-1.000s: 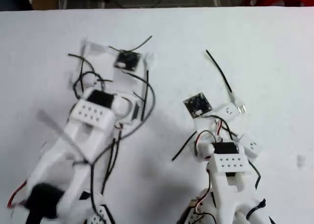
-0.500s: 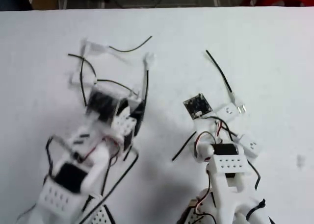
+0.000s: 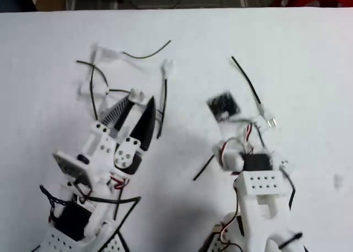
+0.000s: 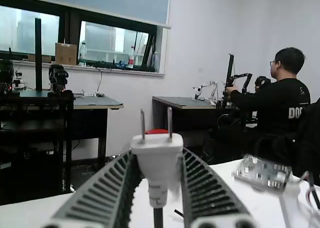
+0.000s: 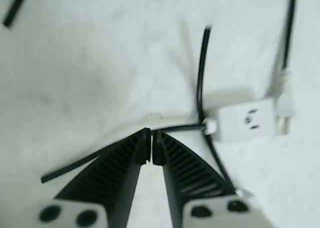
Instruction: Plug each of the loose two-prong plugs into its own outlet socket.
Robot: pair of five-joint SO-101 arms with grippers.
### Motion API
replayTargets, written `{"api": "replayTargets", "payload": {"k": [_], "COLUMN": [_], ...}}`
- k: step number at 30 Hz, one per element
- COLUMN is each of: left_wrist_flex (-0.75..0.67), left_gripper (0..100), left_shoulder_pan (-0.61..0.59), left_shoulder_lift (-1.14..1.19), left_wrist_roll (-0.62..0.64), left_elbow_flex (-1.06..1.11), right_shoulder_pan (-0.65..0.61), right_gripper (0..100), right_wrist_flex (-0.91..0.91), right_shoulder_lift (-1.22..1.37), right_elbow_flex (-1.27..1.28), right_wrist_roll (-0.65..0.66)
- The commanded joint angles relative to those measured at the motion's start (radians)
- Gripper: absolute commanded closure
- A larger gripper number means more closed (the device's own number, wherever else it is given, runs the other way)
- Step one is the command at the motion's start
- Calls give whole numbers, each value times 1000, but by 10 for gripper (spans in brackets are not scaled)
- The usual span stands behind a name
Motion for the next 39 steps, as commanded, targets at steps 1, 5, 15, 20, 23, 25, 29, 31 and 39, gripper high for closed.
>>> {"api": "replayTargets", "payload": {"k": [1,5,15,20,23,25,29,31,39], "left_wrist_flex": [-38,-32,-40,-40,-38,-35,-34,-32,-32], "left_gripper": [978,978,978,978,978,978,978,978,978], "left_shoulder_pan": [24,19,24,25,19,19,19,19,19], "left_shoulder_lift": [-13,-13,-13,-13,-13,-13,-13,-13,-13], "left_wrist_roll": [8,8,8,8,8,8,8,8,8], "left_elbow_flex": [-8,3,25,25,25,25,23,23,23], "right_shoulder_pan": [-79,-282,-912,-924,-924,-918,-809,-713,-291], "right_gripper": [979,979,979,979,979,979,979,979,979], "right_wrist_flex": [220,341,360,348,277,234,148,82,-311], "right_shoulder_lift": [-113,-145,-99,108,180,211,269,295,496], "right_elbow_flex": [-437,-825,-1120,-1115,-1112,-1108,-1074,-1028,-842], "right_wrist_roll": [0,3,132,114,114,115,115,115,117]}}
